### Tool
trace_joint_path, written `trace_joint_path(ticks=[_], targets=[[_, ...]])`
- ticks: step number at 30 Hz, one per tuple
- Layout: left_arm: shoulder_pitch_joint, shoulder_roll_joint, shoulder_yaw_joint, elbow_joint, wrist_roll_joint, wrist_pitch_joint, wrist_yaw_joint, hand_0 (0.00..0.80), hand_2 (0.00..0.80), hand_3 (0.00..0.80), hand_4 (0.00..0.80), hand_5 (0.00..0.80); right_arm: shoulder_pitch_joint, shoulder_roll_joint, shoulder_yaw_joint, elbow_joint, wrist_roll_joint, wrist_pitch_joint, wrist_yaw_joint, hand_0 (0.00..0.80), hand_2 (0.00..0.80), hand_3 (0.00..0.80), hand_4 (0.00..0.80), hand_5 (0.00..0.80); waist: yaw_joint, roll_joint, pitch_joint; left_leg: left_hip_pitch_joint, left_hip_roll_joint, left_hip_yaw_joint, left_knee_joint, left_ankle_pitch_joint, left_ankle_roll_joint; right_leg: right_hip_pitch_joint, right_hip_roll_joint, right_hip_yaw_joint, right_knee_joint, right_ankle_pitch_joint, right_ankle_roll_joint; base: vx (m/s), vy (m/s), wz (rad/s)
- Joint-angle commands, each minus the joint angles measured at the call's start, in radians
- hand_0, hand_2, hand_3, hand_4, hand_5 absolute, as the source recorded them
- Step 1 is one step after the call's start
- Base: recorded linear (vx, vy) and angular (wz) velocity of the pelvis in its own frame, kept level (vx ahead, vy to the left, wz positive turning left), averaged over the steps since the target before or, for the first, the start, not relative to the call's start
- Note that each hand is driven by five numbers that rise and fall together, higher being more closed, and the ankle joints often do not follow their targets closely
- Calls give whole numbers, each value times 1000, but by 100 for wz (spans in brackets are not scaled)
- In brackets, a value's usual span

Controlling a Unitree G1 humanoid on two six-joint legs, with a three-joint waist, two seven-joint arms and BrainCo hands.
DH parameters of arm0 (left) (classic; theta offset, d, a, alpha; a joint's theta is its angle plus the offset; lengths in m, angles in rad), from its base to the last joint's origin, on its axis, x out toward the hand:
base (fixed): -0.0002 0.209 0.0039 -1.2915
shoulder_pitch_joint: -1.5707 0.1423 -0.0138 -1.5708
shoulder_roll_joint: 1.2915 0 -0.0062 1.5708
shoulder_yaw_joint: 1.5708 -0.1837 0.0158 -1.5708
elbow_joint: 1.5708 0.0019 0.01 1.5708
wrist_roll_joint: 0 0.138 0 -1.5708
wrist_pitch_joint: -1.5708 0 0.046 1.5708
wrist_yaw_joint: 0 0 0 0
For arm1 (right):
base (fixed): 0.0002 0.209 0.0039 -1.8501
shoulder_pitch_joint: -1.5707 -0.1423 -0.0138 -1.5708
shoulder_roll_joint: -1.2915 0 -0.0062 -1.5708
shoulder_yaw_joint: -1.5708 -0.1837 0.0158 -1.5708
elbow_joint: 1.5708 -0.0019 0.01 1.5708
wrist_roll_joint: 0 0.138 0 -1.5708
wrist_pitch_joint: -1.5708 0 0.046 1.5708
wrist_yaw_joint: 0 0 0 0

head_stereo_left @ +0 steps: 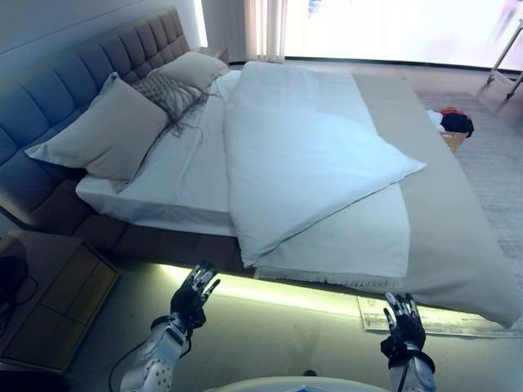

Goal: Make the bed neatly

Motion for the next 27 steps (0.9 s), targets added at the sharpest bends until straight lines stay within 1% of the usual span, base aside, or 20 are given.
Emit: trace_joint_path(ticks=[1,3,9,12,15,16,17,18,19,20,22,23,27], targets=[[-40,25,51,1,-5,-64,-28,0,0,0,0,0,-49,-8,-40,-56,26,-14,4,0,0,0,0,0,-15,-46,1,-45,39,12,52,27,9,22,-16,2,37,-30,12,-21,-32,0],[-49,30,43,10,-7,-76,-29,0,0,0,0,0,-49,-9,-33,-65,25,-10,0,0,0,0,0,0,-17,-47,-2,-48,39,8,51,29,8,19,-10,5,38,-31,8,-30,-54,-1],[-46,35,63,3,11,-41,-30,0,0,0,0,0,-38,-17,-24,-74,30,13,22,0,0,0,0,0,-15,-50,-4,-50,60,-1,44,42,-1,17,14,10,33,-33,-6,-25,-72,0],[-40,37,68,10,29,-53,-13,0,0,0,0,0,-38,-24,-1,-84,11,27,45,0,0,0,0,0,-7,-53,4,-61,73,-27,49,52,-8,15,33,24,30,-34,-16,-20,-90,0],[-39,37,80,15,47,-62,10,0,0,0,0,0,-43,-35,15,-90,12,34,62,0,0,0,0,0,3,-61,12,-77,81,-66,62,58,-15,9,49,45,26,-33,-23,-31,-67,-3],[-37,34,88,16,48,-60,11,0,0,0,0,0,-44,-38,18,-93,13,37,62,0,0,0,0,0,6,-64,14,-92,83,-75,93,62,-20,9,51,49,24,-34,-26,0,0,0],[-33,31,96,17,46,-60,9,0,0,0,0,0,-45,-41,16,-94,17,42,65,0,0,0,0,0,6,-65,17,-110,85,-69,145,72,-26,10,52,50,22,-34,-30,0,0,0],[-28,30,102,16,42,-56,4,0,0,0,0,0,-40,-44,12,-95,23,46,67,0,0,0,0,0,5,-67,20,-132,82,-63,198,78,-29,12,49,46,20,-34,-33,0,0,0],[-23,28,103,12,38,-53,-1,0,0,0,0,0,-37,-48,6,-93,32,48,69,0,0,0,0,0,8,-68,26,-155,72,-68,236,83,-29,14,46,41,21,-32,-34,-10,51,-6],[-19,20,102,0,42,-45,-14,0,0,0,0,0,-38,-51,1,-87,47,39,75,0,0,0,0,0,12,-66,36,-173,56,-73,246,80,-22,14,39,31,24,-30,-33,-22,110,-4],[-18,19,93,-9,41,-39,-26,0,0,0,0,0,-56,-50,3,-71,57,12,82,0,0,0,0,0,14,-60,44,-158,35,-67,186,50,-8,7,23,21,33,-28,-26,-8,186,3],[-21,19,85,-3,38,-34,-21,0,0,0,0,0,-64,-45,-1,-65,68,11,79,0,0,0,0,0,9,-55,41,-141,25,-61,153,40,-1,4,13,20,35,-26,-21,35,218,7],[-36,11,70,4,29,-23,-7,0,0,0,0,0,-48,-27,-13,-92,108,62,84,0,0,0,0,0,-10,-44,28,-109,-3,-46,127,19,10,1,-22,29,54,-30,-2,71,217,2]])
